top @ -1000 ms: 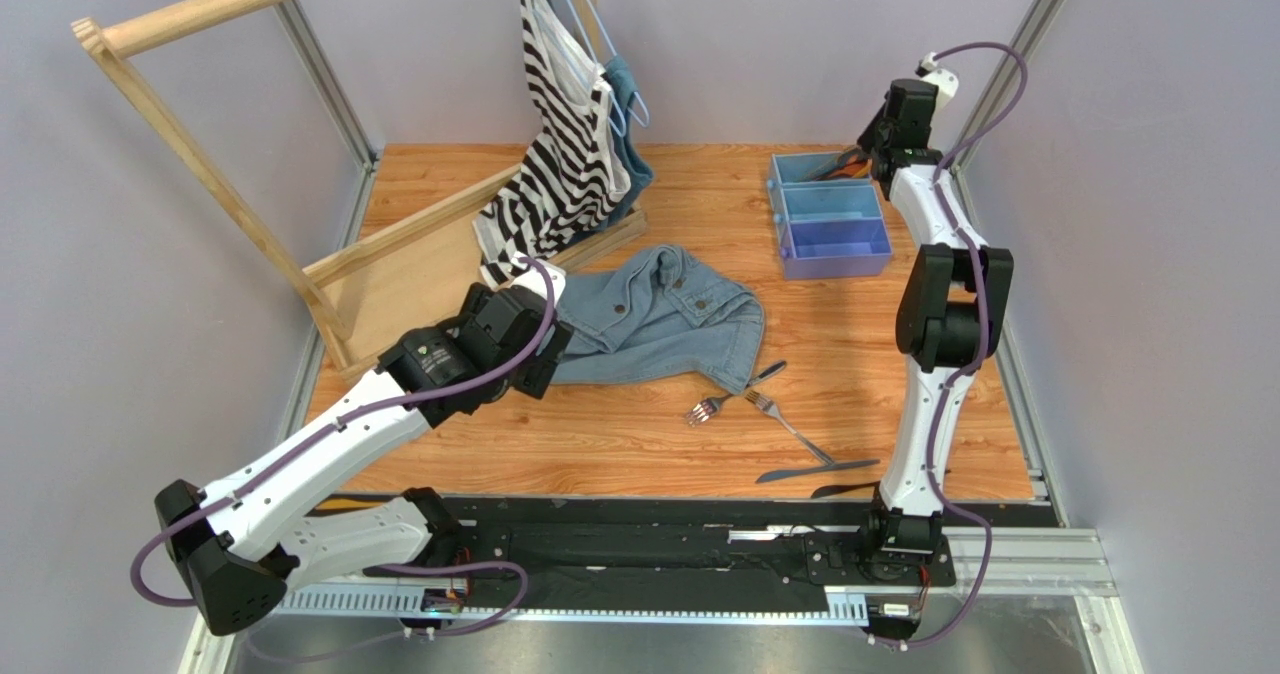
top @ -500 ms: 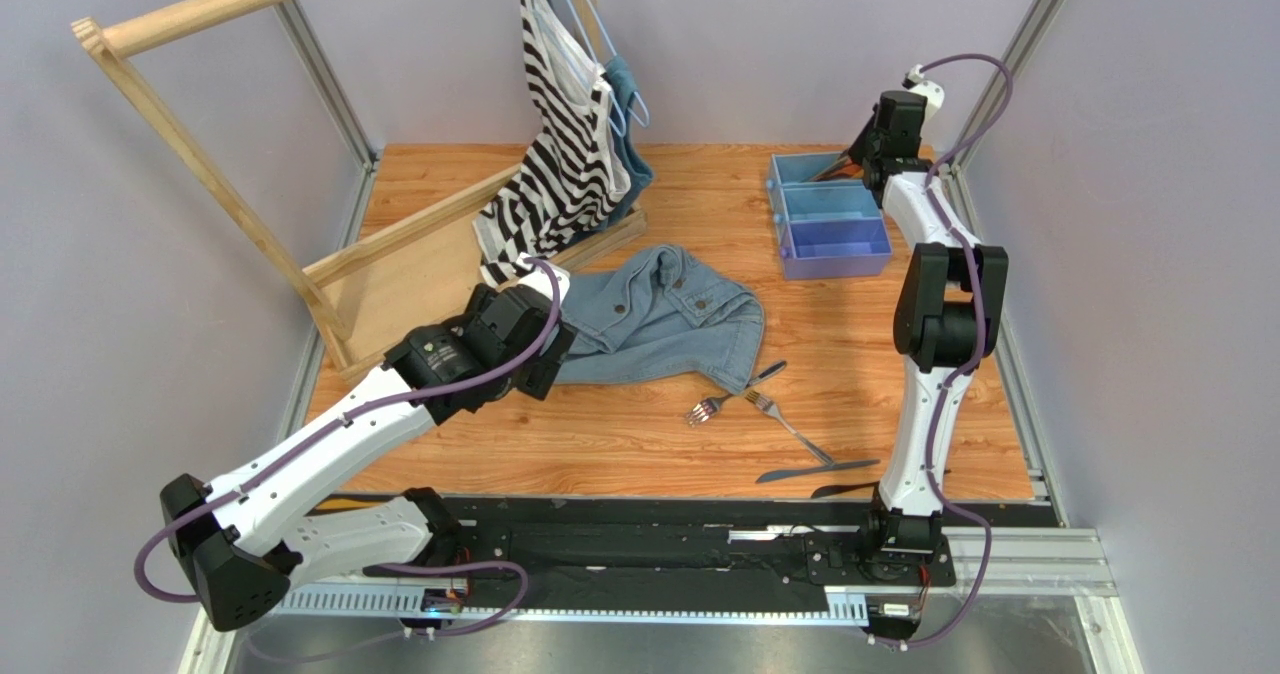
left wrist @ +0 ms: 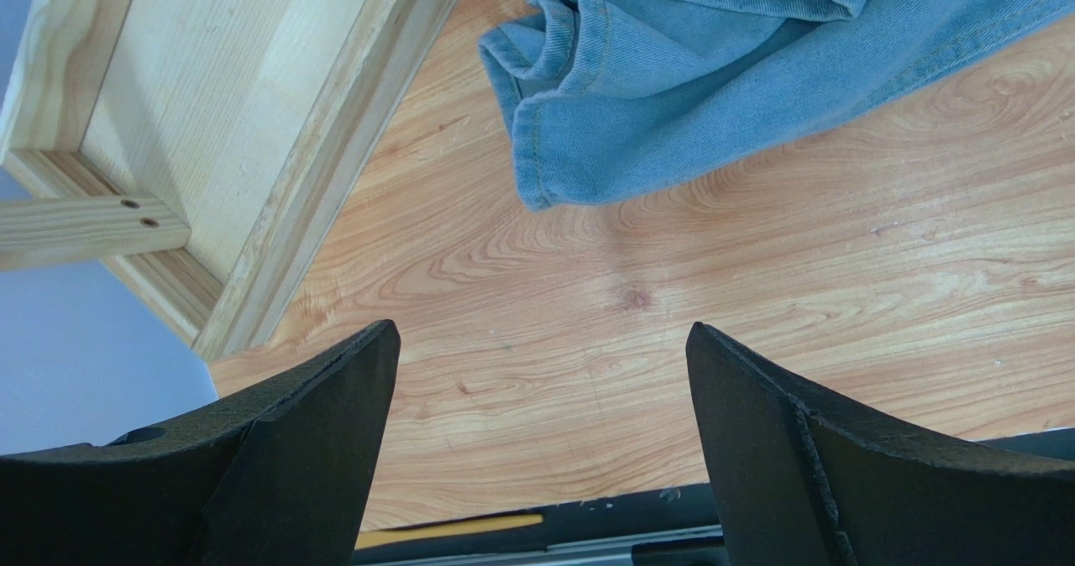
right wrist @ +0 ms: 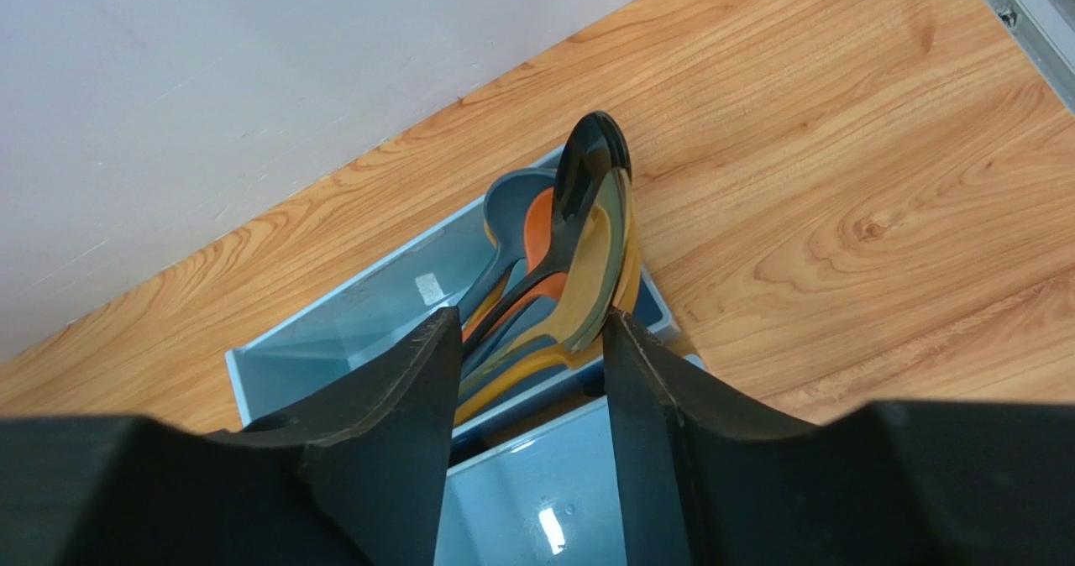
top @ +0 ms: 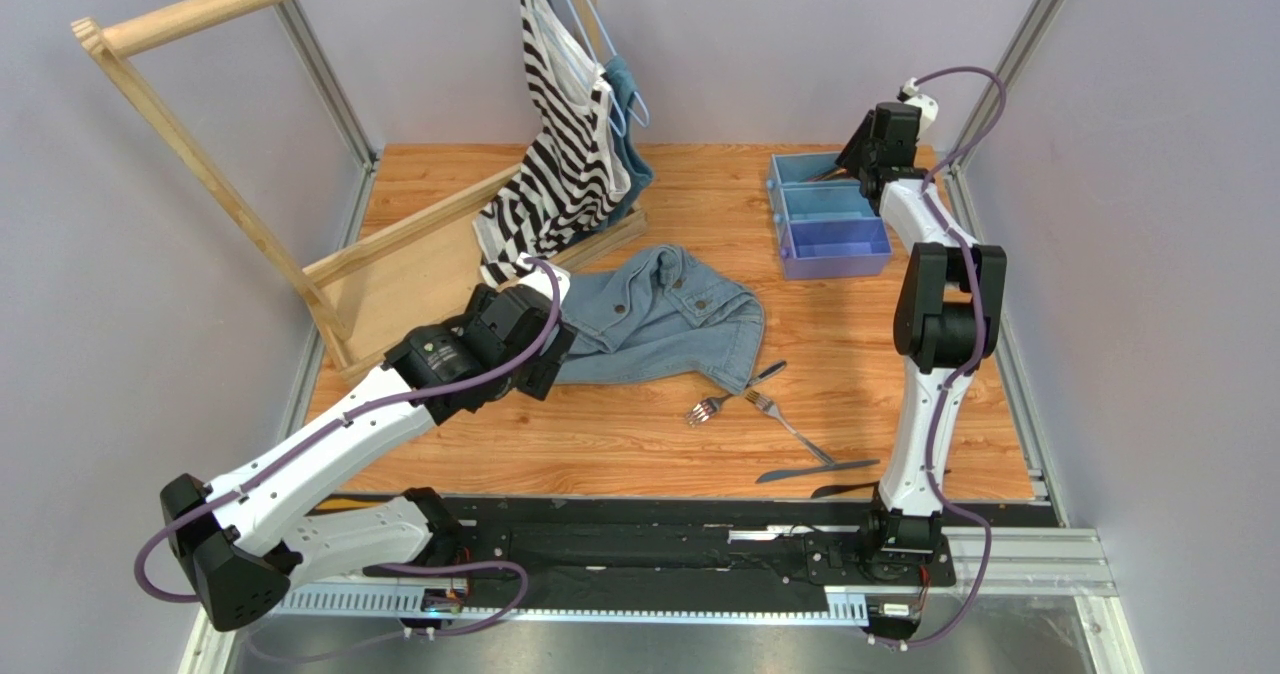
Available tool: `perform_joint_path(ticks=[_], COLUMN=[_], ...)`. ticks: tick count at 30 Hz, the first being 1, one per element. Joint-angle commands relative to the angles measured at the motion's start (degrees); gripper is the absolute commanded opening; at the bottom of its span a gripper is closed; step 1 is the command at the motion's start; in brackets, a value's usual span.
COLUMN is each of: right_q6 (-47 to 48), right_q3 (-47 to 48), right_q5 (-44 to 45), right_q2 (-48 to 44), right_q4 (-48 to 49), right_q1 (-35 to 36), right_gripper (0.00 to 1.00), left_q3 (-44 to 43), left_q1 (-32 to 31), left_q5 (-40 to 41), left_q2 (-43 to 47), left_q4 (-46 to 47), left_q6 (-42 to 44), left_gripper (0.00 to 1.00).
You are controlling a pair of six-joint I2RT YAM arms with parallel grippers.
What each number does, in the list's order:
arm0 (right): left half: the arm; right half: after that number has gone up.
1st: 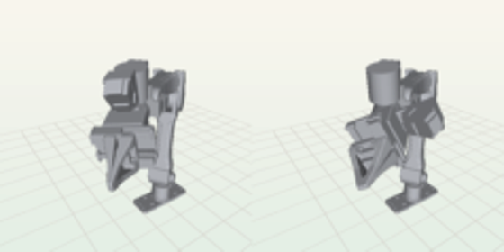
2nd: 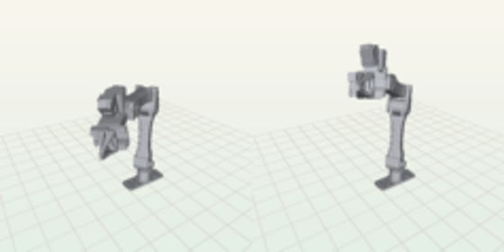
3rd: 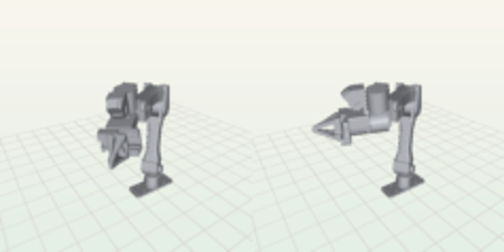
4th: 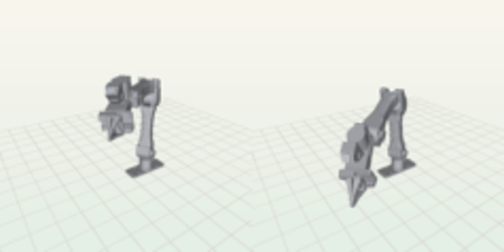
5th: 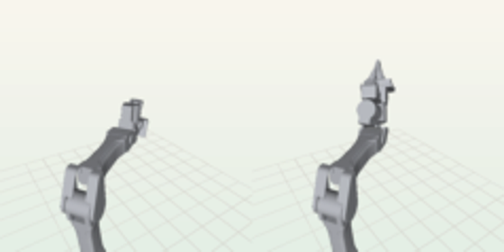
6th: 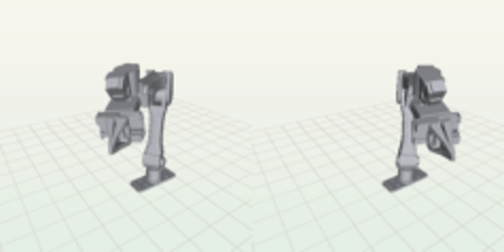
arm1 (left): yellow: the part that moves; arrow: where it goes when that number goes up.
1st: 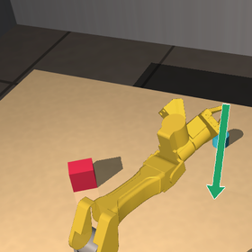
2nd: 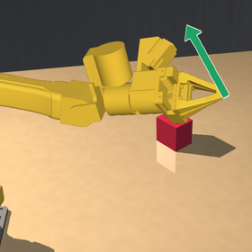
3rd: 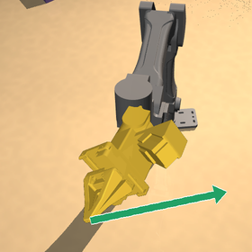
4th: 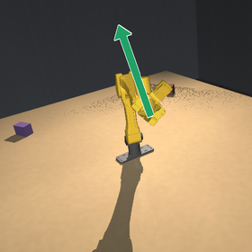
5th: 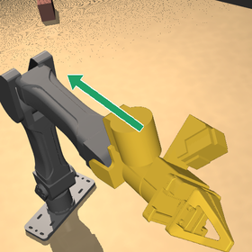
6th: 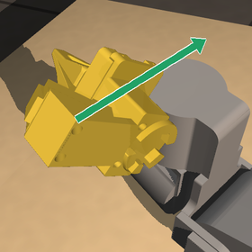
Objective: Sort the eating utensils into containers
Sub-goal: Place the spoon in the storage box.
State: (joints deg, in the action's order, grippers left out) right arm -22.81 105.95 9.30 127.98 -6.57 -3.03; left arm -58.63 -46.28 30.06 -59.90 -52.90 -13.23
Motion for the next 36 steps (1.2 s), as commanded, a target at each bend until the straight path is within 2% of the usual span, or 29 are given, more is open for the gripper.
perform_joint_path(ticks=[1,9,17,21,24,25,30,36], right_q6=[-1.45,-3.12,-8.3,-13.39,-16.21,-16.74,-17.88,-17.54], right_q3=[-1.54,-2.94,-11.1,-20.76,-27.1,-30.42,-40.98,-54.08], right_q5=[-0.6,-1.12,-3.67,-6.3,-8.51,-10.77,-11.41,-12.9], right_q2=[-5.37,-8.97,-20.22,-28.56,-34.63,-36.38,-48.67,-61.51], right_q4=[3.4,3.49,8.93,16.3,18.42,18.52,18.97,17.21], right_q1=[0.57,0.48,0.39,0.3,0.39,0.39,0.13,-0.14], right_gripper=[0.53,0.58,0.62,0.7,0.72,0.73,0.78,0.79], left_q3=[0.18,0.1,-0.17,-0.78,-1.57,-1.75,-2.36,-4.91], left_q1=[0.32,0.32,0.32,0.32,0.32,0.32,0.31,-0.12], left_q5=[0.26,0.7,1.66,1.58,1.22,1.22,-0.79,-8.08], left_q2=[-0.04,-0.57,-1.45,-1.89,-1.89,-1.71,-0.83,-2.15], left_q4=[0.79,0.61,0.08,0.08,0.52,0.61,1.84,1.93], left_q6=[0.84,0.75,0.4,0.31,0.93,1.02,1.54,0.58], left_gripper=[0.93,0.93,0.93,0.93,0.93,0.93,0.93,0.93])
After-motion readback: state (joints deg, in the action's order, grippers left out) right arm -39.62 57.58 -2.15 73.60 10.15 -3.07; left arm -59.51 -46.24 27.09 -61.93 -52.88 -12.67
